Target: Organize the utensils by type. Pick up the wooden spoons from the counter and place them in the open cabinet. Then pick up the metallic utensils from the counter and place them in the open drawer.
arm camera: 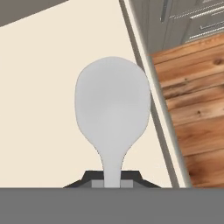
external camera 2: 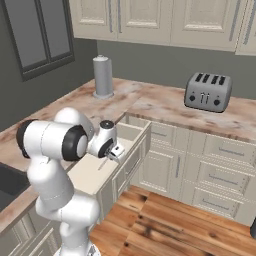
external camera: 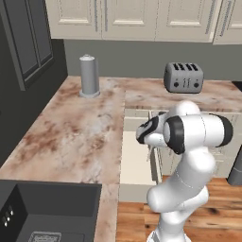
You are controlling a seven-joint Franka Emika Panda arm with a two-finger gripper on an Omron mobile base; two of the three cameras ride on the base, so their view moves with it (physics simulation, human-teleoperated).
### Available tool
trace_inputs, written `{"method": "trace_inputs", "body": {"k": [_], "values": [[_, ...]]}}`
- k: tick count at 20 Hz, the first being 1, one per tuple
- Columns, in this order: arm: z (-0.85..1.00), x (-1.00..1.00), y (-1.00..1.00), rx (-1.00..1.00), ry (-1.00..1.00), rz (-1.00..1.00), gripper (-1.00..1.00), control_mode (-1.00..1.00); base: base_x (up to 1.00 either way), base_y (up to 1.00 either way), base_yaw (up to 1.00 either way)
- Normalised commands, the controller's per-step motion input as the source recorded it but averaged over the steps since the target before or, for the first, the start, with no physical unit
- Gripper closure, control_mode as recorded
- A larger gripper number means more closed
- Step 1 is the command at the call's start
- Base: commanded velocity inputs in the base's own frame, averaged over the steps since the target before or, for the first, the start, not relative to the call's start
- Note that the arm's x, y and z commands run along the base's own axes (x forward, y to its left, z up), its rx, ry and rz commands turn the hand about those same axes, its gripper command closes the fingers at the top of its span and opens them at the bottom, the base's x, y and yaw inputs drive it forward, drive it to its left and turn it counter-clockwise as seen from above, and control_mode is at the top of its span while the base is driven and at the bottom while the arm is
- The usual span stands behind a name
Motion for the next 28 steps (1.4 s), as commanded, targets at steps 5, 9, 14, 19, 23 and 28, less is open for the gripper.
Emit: {"method": "trace_inputs", "body": {"k": [5, 9, 14, 19, 23, 28], "values": [[-0.33, 0.32, 0.0, 0.0, 0.06, 0.0, 1.0, -1.0, 0.0, 0.0, 0.0], [-0.34, 0.33, 0.0, 0.0, 0.1, 0.0, 1.0, -1.0, 0.0, 0.0, 0.0], [-0.36, 0.26, -0.01, 0.0, 0.1, 0.0, 1.0, -1.0, 0.0, 0.0, 0.0], [-0.42, 0.21, -0.04, 0.0, 0.08, 0.0, 1.0, -1.0, 0.0, 0.0, 0.0], [-0.42, 0.1, -0.01, 0.0, 0.0, 0.0, 1.0, -1.0, 0.0, 0.0, 0.0], [-0.49, 0.01, -0.16, 0.0, 0.0, 0.0, 1.0, -1.0, 0.0, 0.0, 0.0]]}}
